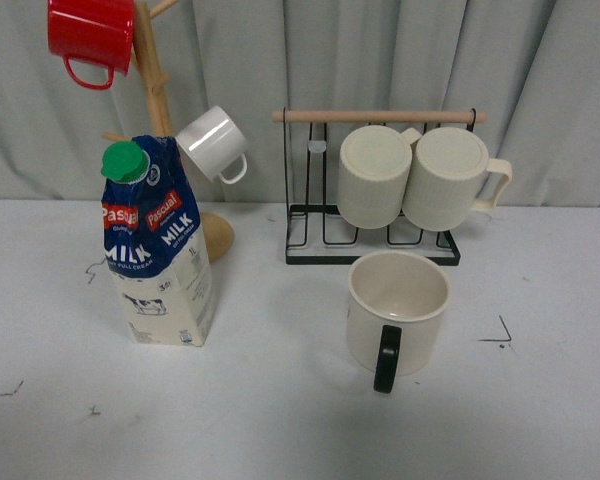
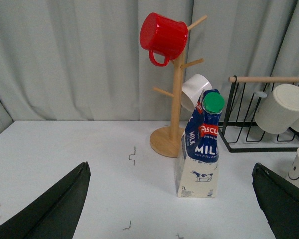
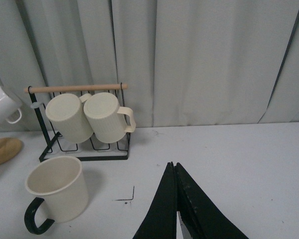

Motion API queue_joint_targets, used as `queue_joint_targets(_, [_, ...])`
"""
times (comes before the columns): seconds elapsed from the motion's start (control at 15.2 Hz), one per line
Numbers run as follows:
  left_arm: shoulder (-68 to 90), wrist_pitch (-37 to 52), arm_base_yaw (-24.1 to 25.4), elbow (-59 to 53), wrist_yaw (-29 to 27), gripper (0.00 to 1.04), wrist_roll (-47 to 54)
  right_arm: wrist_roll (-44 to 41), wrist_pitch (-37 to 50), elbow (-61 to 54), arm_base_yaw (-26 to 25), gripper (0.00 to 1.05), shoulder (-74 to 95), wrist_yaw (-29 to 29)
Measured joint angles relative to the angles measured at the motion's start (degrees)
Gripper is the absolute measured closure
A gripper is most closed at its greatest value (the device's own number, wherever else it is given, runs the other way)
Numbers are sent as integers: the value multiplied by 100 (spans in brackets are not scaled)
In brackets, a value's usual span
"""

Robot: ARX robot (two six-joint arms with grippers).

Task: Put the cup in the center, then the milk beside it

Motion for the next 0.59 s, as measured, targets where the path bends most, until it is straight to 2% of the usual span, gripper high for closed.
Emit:
queue_joint_targets(0.4, [0,0,0,0,0,7,0,0,-627,0,0,103,-629,0])
queue_joint_targets(0.53, [0,0,0,0,-9,7,0,0,-1646,2,0,103,-1534,-11])
queue_joint_targets(0.59, [0,2,0,0,2,7,0,0,-1550,26,0,103,-1585,-11])
